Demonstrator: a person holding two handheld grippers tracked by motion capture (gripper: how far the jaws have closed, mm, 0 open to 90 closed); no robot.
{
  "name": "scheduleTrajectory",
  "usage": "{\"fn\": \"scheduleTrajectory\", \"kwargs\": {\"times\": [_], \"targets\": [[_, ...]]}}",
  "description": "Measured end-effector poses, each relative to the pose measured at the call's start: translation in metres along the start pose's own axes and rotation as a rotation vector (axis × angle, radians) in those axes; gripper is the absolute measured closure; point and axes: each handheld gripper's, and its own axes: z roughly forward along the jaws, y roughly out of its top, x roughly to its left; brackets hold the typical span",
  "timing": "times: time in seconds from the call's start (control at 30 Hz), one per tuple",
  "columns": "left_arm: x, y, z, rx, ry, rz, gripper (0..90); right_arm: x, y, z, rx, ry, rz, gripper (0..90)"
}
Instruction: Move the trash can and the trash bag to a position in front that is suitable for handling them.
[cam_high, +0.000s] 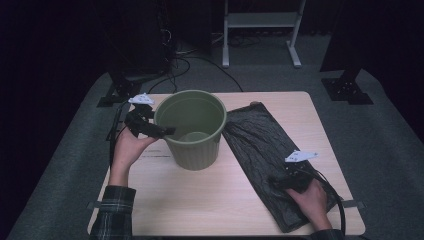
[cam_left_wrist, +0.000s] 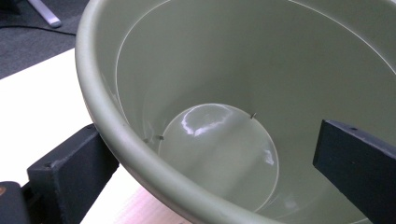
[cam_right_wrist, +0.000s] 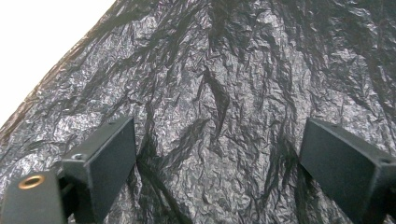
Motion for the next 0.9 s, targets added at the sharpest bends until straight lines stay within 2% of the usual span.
{"fn": "scheduleTrajectory", "kwargs": {"times": [0.5,0.57,0.77,0.83,0.9], "targets": [[-0.037,-0.009,-0.007,0.017,-0.022,0.031,0.0,0.0,0.0,0.0,0.001,0.001,0.0,9.5],[-0.046,-0.012,-0.009,0.018,-0.033,0.038,0.0,0.0,0.0,0.0,0.001,0.001,-0.001,9.5],[-0.06,-0.017,-0.011,0.005,-0.057,0.044,0.0,0.0,0.0,0.0,0.001,0.001,0.0,9.5],[-0.069,-0.019,-0.012,0.007,-0.068,0.048,0.0,0.0,0.0,0.0,0.001,0.001,0.0,9.4],[-0.071,-0.019,-0.012,0.01,-0.071,0.049,0.0,0.0,0.0,0.0,0.001,0.001,0.0,9.5]]}}
